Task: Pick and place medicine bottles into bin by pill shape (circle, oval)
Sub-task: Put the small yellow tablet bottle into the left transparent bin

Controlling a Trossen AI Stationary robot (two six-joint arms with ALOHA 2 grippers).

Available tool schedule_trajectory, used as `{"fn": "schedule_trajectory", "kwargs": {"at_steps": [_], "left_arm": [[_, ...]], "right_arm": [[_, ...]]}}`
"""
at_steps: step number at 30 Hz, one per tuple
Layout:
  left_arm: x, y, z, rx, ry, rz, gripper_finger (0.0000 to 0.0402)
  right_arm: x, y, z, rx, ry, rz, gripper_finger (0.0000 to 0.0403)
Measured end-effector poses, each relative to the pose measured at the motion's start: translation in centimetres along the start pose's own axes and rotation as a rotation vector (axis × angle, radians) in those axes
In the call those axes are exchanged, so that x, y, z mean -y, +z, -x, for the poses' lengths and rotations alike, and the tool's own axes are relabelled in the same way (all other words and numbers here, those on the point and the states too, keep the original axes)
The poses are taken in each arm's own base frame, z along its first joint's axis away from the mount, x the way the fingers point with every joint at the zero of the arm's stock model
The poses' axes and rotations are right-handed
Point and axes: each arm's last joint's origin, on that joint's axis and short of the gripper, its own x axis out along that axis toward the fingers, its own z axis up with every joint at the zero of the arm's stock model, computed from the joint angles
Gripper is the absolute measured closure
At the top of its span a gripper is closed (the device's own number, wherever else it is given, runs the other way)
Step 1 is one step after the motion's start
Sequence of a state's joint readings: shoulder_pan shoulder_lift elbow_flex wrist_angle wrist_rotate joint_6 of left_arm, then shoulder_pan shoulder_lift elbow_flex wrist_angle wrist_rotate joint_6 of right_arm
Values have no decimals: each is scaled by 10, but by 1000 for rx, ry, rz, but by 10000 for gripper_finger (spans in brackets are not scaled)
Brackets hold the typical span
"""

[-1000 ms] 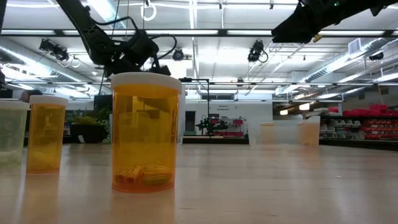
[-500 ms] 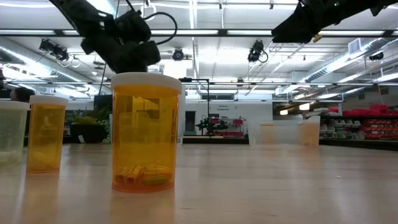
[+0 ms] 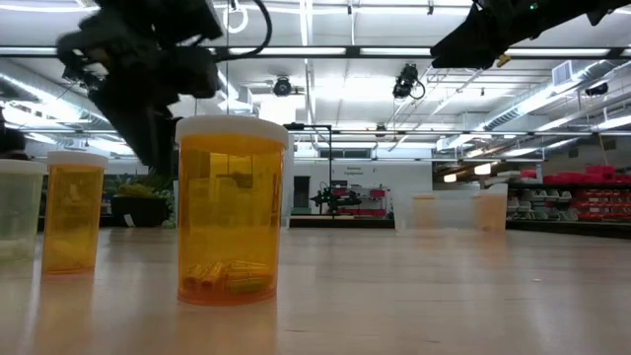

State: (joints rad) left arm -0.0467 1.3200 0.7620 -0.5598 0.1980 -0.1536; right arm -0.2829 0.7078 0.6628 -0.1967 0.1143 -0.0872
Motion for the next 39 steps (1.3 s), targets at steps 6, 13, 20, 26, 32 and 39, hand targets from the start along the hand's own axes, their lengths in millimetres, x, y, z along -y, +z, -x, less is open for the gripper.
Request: {"fn": "schedule_trajectory", "kwargs": {"at_steps": [6, 13, 20, 26, 32, 39], "left_arm": [[33, -2, 12, -118, 65, 8, 223], [64, -26, 19, -316, 122, 105, 223], [97, -39, -6, -417, 137, 129, 222], [121, -29, -24, -455, 162, 70, 214], [132, -13, -37, -501, 254, -29, 203], [140, -1, -47, -501, 241, -86, 183]], "right_arm": [[0, 0, 0, 0, 0, 0, 116], [0, 0, 0, 0, 0, 0, 116], [0, -1, 0, -5, 2, 0, 116], [0, 0, 0, -4, 3, -2, 116], [0, 0, 0, -3, 3, -5, 116], [0, 0, 0, -2, 12, -7, 116]]}}
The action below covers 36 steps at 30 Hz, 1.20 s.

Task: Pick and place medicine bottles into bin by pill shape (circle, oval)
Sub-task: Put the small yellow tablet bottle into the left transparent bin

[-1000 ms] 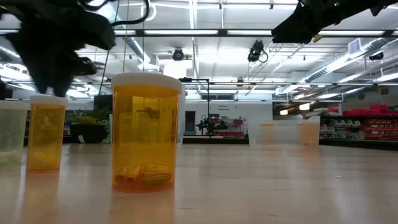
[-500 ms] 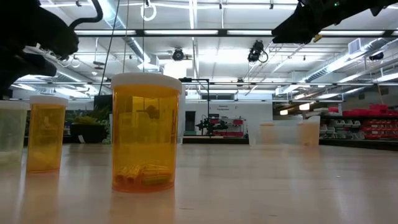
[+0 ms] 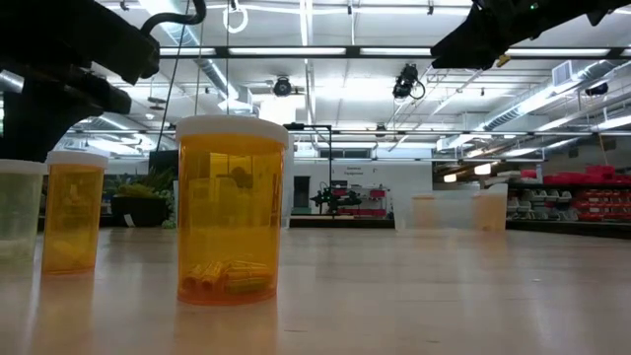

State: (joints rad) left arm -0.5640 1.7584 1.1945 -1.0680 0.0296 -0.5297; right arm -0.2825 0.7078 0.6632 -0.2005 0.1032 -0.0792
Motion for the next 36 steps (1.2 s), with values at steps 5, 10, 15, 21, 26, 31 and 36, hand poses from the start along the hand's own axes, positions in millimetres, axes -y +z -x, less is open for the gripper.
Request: {"fn": "schedule_trajectory", "kwargs": {"at_steps": [5, 10, 15, 21, 26, 31, 36], "left_arm": [[2, 2, 0, 12, -12, -18, 173], [3, 7, 1, 55, -35, -19, 180], [3, 8, 1, 76, -24, -26, 201], [0, 10, 1, 82, -15, -16, 238], [-5, 13, 1, 84, -12, 2, 269], [-8, 14, 1, 83, -12, 14, 279], [-14, 14, 3, 74, -6, 35, 267]], "right_arm": [[0, 0, 0, -1, 0, 0, 116], [0, 0, 0, 0, 0, 0, 116], [0, 0, 0, 0, 0, 0, 116], [0, 0, 0, 0, 0, 0, 116], [0, 0, 0, 0, 0, 0, 116], [0, 0, 0, -1, 0, 0, 116], [0, 0, 0, -1, 1, 0, 116]]}}
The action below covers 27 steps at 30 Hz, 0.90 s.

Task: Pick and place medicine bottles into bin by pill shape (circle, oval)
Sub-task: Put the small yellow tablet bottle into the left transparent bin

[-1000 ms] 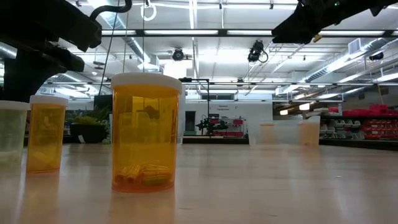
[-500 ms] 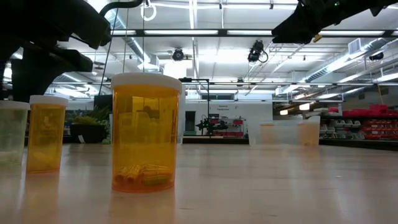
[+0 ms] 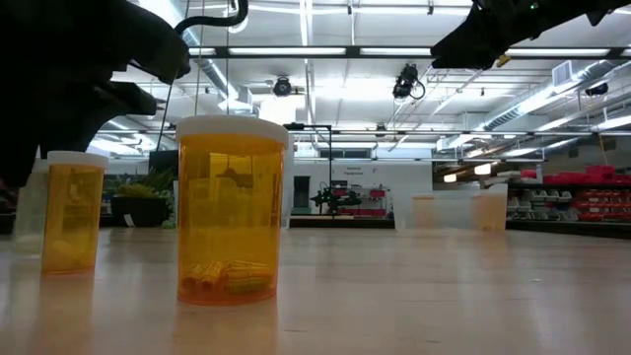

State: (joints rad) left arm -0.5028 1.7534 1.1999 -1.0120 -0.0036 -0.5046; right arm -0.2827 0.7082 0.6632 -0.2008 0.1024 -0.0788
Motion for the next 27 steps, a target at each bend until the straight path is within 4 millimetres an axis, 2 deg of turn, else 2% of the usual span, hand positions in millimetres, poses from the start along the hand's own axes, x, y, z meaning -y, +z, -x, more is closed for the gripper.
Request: {"fn": "schedule_trajectory", "kwargs": {"at_steps": [10, 18, 27], "left_arm": [[-36, -2, 32, 70, 25, 27, 279], [-89, 3, 54, 153, 70, 72, 269], [-150, 10, 62, 211, 97, 119, 268]], "right_arm": [[0, 0, 0, -1, 0, 0, 116], [0, 0, 0, -1, 0, -4, 116], [0, -1, 0, -9, 0, -2, 116]]}}
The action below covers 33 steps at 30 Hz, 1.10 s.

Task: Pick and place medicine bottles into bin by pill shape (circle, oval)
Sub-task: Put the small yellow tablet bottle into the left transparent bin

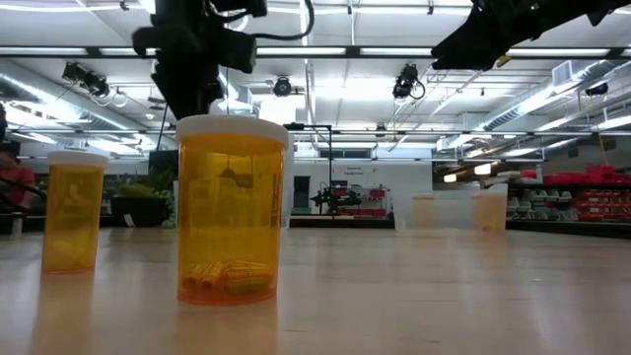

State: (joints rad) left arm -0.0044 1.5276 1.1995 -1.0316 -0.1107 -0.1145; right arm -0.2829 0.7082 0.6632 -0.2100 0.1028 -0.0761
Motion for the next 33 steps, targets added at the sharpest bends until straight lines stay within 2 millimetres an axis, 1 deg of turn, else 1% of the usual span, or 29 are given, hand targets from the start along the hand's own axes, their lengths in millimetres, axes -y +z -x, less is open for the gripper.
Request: {"fn": "schedule_trajectory", "kwargs": {"at_steps": [11, 17, 22, 26, 33], "left_arm": [[-52, 10, -4, 82, 6, 19, 272], [-80, 13, -5, 141, 22, 93, 264], [-99, 10, -6, 141, 30, 158, 270], [-114, 6, -6, 137, 44, 218, 266], [-135, -2, -10, 114, 88, 295, 268]], "right_arm": [[0, 0, 0, 0, 0, 2, 116], [0, 0, 0, 0, 0, 2, 116], [0, 0, 0, -1, 0, 6, 116], [0, 0, 0, -1, 0, 7, 116], [0, -1, 0, -6, 0, 7, 116]]}}
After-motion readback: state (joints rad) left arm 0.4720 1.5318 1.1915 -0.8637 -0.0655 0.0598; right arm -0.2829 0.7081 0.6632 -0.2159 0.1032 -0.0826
